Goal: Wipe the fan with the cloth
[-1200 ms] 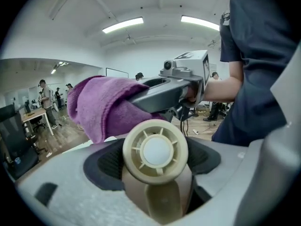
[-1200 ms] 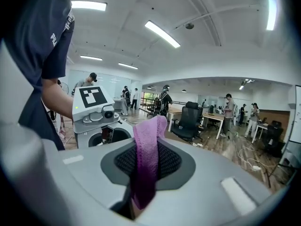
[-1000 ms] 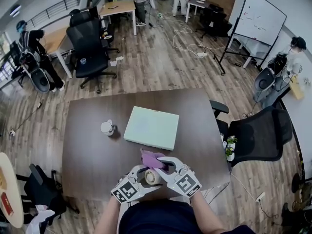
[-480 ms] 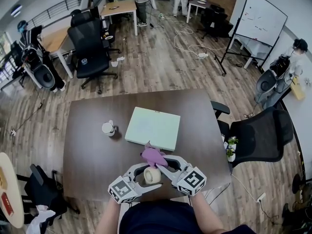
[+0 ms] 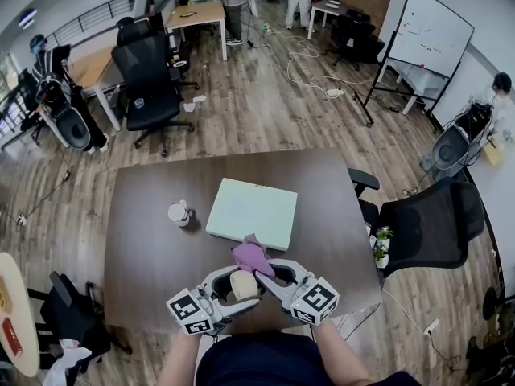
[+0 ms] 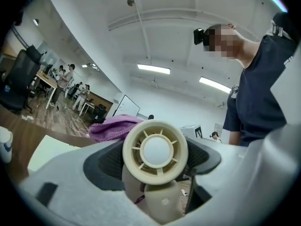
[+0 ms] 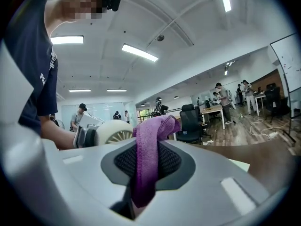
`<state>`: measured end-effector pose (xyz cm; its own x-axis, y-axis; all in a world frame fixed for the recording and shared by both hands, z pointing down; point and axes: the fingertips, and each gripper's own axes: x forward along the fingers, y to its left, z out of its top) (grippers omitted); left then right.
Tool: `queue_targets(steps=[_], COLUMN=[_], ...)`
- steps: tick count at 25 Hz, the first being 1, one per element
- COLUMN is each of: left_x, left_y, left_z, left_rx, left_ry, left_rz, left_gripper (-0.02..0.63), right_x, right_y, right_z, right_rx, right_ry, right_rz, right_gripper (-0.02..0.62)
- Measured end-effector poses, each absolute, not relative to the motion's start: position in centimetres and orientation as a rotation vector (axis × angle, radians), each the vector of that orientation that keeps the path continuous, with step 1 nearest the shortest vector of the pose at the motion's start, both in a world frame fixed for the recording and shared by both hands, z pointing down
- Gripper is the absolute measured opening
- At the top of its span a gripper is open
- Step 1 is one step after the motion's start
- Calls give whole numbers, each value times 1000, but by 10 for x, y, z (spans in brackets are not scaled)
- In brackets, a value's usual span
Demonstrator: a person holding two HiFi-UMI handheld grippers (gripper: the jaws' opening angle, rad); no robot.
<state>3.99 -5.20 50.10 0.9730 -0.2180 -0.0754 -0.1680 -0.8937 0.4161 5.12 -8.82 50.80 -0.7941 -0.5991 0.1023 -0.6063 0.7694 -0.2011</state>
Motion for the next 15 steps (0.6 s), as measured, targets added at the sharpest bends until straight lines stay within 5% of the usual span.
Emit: queue_targets(steps=[15], left_x=[10], left_y=[-80], left_z=[488], left_rx=[2490], left_ry=[-380], left_rz=[-430], left_gripper=[380], right_x=[33], right_y=[-72], right_z=[489], right_rx=[899], right_ry=[-2926], right_rz=[26], right_gripper=[80])
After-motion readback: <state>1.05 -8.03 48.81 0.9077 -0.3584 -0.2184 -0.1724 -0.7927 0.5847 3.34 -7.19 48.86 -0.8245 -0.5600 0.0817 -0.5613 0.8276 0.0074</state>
